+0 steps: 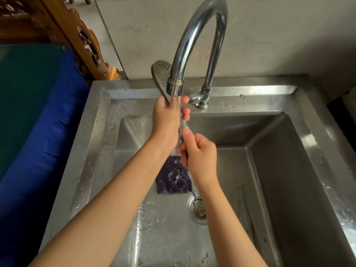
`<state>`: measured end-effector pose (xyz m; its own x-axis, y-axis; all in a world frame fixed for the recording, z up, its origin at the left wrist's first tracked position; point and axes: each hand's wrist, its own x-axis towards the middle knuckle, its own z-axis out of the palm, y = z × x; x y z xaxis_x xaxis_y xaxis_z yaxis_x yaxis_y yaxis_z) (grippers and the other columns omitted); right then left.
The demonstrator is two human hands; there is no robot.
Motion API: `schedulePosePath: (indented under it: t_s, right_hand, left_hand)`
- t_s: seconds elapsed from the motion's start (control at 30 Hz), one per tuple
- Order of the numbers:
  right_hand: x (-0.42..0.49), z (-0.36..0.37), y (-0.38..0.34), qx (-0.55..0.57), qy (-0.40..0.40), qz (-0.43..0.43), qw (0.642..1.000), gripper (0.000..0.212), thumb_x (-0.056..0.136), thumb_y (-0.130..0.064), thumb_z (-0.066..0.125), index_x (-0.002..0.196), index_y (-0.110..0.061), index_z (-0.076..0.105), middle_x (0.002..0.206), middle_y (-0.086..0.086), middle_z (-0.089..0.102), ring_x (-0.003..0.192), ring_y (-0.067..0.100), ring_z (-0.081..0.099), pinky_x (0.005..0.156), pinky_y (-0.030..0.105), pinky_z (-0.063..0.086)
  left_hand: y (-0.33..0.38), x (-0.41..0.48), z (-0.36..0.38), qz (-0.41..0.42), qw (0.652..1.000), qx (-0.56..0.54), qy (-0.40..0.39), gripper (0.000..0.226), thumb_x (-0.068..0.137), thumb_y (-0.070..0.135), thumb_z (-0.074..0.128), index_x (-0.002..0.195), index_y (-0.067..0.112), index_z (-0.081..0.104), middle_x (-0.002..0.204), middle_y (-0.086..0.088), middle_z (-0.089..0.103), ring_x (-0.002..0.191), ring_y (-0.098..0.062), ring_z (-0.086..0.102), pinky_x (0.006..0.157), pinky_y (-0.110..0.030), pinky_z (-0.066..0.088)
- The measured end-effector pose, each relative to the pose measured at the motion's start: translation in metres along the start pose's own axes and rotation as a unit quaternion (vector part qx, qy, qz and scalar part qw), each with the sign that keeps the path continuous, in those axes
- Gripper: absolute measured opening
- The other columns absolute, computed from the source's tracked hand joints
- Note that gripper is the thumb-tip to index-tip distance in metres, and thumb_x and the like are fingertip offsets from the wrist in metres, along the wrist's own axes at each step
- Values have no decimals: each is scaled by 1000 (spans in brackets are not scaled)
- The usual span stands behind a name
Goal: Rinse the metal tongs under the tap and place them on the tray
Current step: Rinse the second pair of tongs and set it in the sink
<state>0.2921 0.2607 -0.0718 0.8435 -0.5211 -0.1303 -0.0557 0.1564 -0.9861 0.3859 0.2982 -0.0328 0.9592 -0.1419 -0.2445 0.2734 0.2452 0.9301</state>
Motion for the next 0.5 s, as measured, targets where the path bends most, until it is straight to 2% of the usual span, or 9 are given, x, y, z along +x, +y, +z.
schedulePosePath:
  t_s: [0.1, 0.2, 0.27, 0.33, 0.4, 0.47, 0.5]
  right_hand:
    - [-4, 4, 3, -39, 16, -2, 999, 49, 92, -37, 54, 47, -18, 46, 38, -4, 50, 36, 9, 42, 44, 21, 33]
    - [-5, 8, 3, -96, 36, -26, 994, 52, 94, -38, 49, 45, -22, 43, 41, -6, 51, 41, 7, 45, 50, 22, 37]
    - [-3, 8, -2, -93, 31, -31, 995, 51, 94, -39, 47, 47, -21, 43, 42, -6, 51, 42, 7, 45, 51, 21, 37]
    - [4, 7, -9, -69, 25, -32, 997, 52, 94, -40, 46, 47, -19, 40, 43, -5, 48, 42, 9, 42, 48, 22, 35]
    - [12, 5, -16, -50, 29, -26, 998, 54, 94, -41, 46, 46, -19, 35, 41, -4, 40, 43, 15, 36, 47, 25, 31]
    - [17, 5, -21, -53, 22, -16, 998, 55, 94, -43, 45, 46, -18, 31, 42, 0, 34, 48, 21, 32, 50, 33, 29]
    - [16, 5, -21, -58, 14, -15, 998, 56, 94, -43, 45, 46, -19, 30, 42, 1, 34, 48, 22, 32, 50, 34, 29]
  left_hand:
    - [-2, 0, 3, -32, 999, 14, 15, 23, 98, 24, 40, 83, 11, 52, 50, 5, 48, 34, -5, 35, 32, -18, 28]
    - [6, -2, 13, -74, 997, -30, -3, 37, 99, 24, 36, 69, 9, 49, 35, 7, 41, 25, -5, 31, 29, -11, 21]
    - [11, -1, 19, -62, 998, -12, 15, 39, 98, 31, 37, 67, 11, 50, 32, 7, 41, 24, -5, 31, 30, -11, 22]
    - [11, -2, 23, -14, 999, 43, 26, 39, 97, 37, 39, 69, 16, 55, 37, 7, 49, 30, -5, 39, 33, -17, 30]
    - [6, -9, 22, 2, 997, 71, 7, 33, 95, 37, 43, 69, 24, 58, 52, 8, 59, 42, -7, 49, 43, -23, 41]
    - [1, -15, 17, 3, 996, 91, -8, 17, 94, 30, 49, 81, 21, 55, 70, 8, 61, 55, -9, 52, 56, -29, 47]
    - [0, -16, 16, 4, 995, 96, -4, 11, 94, 26, 50, 87, 17, 52, 75, 7, 59, 57, -9, 51, 58, -30, 47]
